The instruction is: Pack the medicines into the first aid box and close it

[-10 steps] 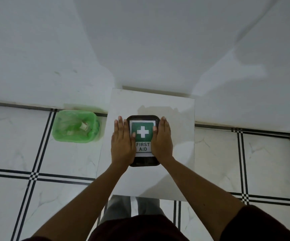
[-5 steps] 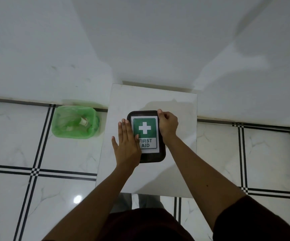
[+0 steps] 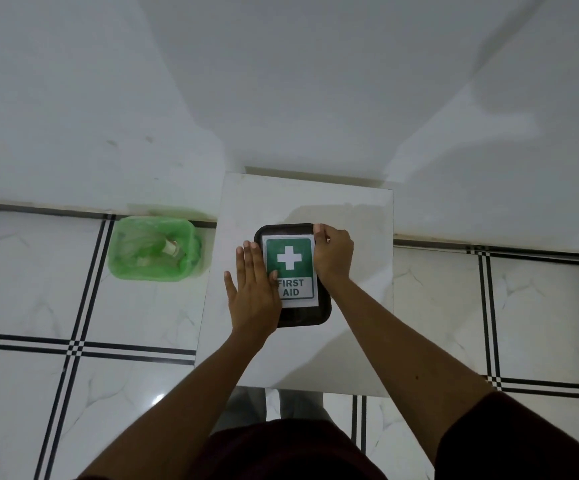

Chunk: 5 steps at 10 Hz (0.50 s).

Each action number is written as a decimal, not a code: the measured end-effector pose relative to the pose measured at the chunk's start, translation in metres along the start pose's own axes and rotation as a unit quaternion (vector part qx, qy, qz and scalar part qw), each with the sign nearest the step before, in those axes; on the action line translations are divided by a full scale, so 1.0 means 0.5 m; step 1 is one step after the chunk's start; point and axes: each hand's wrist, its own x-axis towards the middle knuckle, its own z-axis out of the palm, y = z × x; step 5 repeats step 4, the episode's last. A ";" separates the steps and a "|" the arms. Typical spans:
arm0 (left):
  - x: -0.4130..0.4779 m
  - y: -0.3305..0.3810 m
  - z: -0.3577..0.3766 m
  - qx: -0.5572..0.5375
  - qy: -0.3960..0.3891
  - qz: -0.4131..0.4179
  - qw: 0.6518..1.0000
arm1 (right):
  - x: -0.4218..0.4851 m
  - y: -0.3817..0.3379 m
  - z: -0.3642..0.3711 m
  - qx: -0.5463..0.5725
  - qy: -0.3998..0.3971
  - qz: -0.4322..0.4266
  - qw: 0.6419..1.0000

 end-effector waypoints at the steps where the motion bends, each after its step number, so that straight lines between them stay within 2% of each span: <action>1: 0.002 -0.009 -0.020 -0.001 0.011 0.022 1.000 | -0.057 0.019 -0.002 -0.124 -0.015 -0.065 0.990; 2: -0.004 -0.014 -0.045 -0.005 0.007 0.042 0.999 | -0.107 0.047 -0.018 -0.208 -0.046 -0.127 0.969; 3: 0.012 -0.004 -0.088 -0.024 0.040 0.067 0.997 | -0.091 0.017 -0.050 -0.209 -0.021 -0.171 0.963; 4: 0.044 0.032 -0.166 -0.027 0.093 0.112 0.989 | -0.052 -0.081 -0.106 -0.206 0.010 -0.249 0.946; 5: 0.044 0.032 -0.166 -0.027 0.093 0.112 0.989 | -0.052 -0.081 -0.106 -0.206 0.010 -0.249 0.946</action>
